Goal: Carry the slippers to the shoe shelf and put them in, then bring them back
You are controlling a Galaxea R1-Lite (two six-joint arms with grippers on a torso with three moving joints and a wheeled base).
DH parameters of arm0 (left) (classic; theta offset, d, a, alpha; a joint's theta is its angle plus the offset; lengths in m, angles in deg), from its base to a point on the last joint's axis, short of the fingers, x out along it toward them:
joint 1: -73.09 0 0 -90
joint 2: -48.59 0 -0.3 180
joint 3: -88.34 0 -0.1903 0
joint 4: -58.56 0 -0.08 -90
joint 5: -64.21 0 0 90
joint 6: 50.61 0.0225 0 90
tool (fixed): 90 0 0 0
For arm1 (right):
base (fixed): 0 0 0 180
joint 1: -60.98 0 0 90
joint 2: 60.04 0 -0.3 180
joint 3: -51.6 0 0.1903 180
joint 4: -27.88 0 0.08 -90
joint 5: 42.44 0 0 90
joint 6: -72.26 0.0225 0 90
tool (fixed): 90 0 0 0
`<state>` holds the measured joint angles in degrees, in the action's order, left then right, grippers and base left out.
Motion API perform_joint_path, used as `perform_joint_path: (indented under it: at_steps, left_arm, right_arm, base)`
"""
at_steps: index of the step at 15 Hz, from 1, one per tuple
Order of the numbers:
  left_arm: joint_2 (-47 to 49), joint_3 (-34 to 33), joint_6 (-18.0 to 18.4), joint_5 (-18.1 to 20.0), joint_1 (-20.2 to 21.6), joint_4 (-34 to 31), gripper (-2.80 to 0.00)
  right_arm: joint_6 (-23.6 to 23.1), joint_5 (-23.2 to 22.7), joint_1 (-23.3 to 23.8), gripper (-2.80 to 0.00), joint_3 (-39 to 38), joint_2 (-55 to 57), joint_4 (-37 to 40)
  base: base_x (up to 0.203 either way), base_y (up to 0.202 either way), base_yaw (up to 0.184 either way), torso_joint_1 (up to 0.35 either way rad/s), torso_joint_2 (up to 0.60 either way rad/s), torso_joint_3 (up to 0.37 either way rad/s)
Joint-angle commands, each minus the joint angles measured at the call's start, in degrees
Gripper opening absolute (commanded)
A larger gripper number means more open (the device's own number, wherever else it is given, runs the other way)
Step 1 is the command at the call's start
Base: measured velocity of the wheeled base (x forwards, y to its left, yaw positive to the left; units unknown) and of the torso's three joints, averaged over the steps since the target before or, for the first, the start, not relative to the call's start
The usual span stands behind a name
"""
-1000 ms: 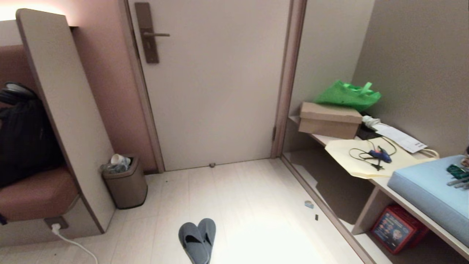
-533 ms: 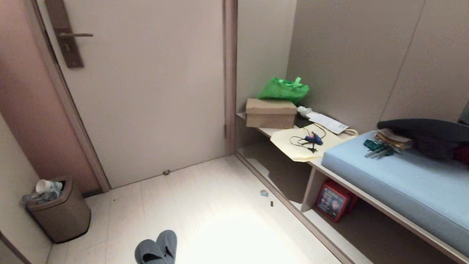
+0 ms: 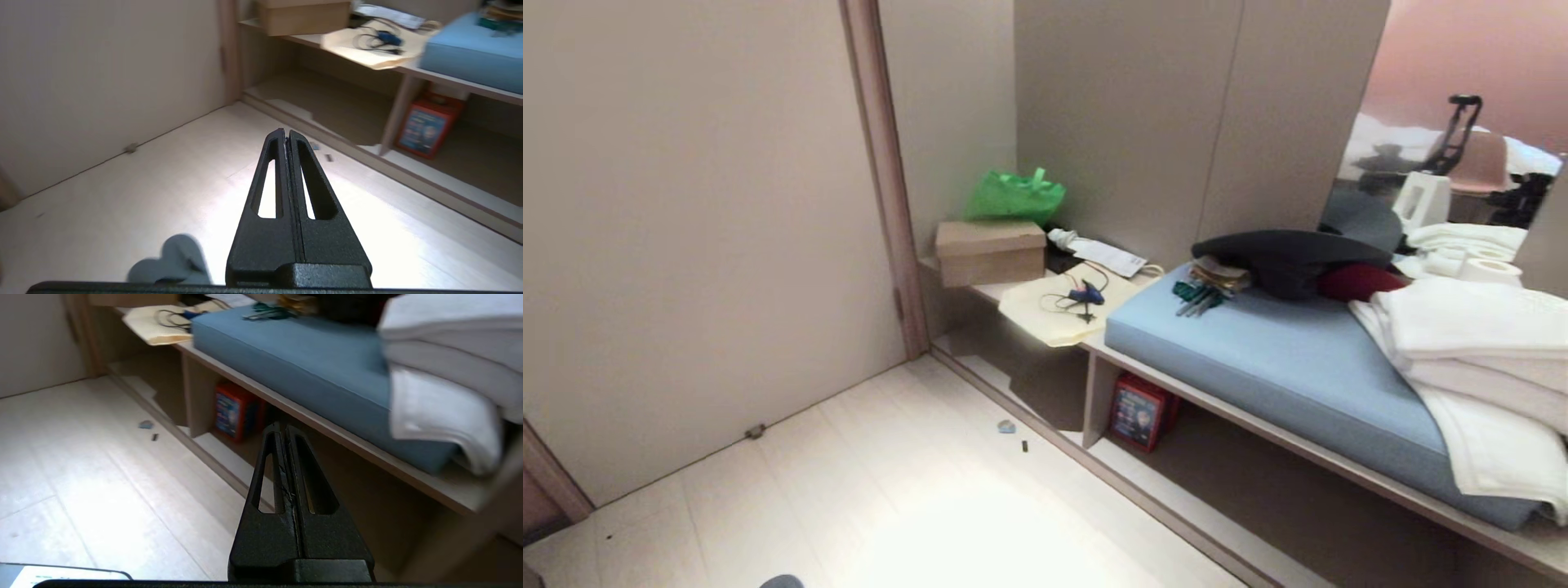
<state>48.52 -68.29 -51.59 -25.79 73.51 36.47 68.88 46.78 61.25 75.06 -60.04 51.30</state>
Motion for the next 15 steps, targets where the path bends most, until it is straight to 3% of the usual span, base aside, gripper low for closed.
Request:
perform_joint_path:
  at_steps: [1,15]
  left_arm:
    - [0.1,-0.4,0.1,0.0,0.0,0.0,-2.80]
    - [0.1,-0.4,0.1,0.0,0.0,0.0,-2.80]
  right_arm:
    - [0.1,0.0,0.0,-2.80,0.0,0.0,0.0]
    - [0.1,0.0,0.0,-2.80,0.0,0.0,0.0]
  base:
    - [-0.001,0.007,-0.175,0.007,0.00,0.000]
    - [0.002,0.008,-0.176,0.001,0.00,0.003]
